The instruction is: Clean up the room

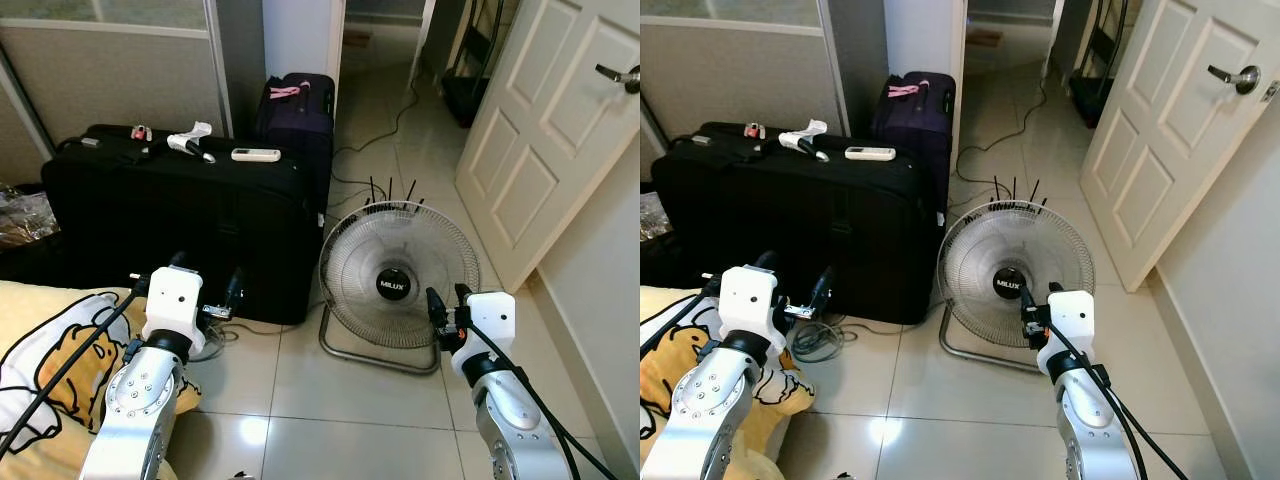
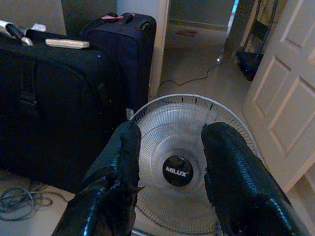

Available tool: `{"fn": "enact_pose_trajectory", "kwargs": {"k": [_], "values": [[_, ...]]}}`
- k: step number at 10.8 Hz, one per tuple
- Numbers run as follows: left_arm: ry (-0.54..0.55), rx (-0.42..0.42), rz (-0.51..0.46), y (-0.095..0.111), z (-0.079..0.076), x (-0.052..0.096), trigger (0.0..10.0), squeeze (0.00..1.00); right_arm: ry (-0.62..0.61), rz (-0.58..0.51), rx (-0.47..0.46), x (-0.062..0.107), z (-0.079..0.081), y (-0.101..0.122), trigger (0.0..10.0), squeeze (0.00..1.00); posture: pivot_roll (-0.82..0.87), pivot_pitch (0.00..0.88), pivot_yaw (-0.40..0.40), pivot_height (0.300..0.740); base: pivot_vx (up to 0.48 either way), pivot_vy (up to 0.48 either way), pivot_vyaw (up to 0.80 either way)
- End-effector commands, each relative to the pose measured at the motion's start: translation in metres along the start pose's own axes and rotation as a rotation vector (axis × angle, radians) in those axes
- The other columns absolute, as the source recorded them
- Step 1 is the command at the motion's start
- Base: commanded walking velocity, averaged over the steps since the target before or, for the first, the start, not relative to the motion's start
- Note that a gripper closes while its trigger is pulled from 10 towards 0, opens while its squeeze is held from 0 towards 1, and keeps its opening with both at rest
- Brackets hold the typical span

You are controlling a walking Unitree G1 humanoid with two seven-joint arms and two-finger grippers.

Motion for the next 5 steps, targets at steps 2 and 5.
{"fn": "enact_pose_trajectory", "kwargs": {"k": [2, 5], "values": [[-0.001, -0.012, 0.003, -0.0007, -0.0005, -0.0004, 10.0, 0.11, -0.003, 0.003, 0.000, -0.0005, -0.0015, 0.0005, 10.0, 0.00, 0.01, 0.000, -0.011, 0.740, 0.000, 0.000, 0.00], [-0.001, -0.012, 0.003, -0.0007, -0.0005, -0.0004, 10.0, 0.11, -0.003, 0.003, 0.000, -0.0005, -0.0015, 0.0005, 10.0, 0.00, 0.01, 0.000, -0.011, 0.740, 0.000, 0.000, 0.00]]}}
Point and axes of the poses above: a point about 5 cm out from each wrist's last joint towards the gripper, its own x axis pointing back from the gripper into the wrist, its own y axis along the axis of the wrist's last joint, z = x × y, the point moved 3 cm from there along -x, pointing out of the wrist towards the gripper, and after that the axes turned 14 degrees about x, right-handed, at the moved point
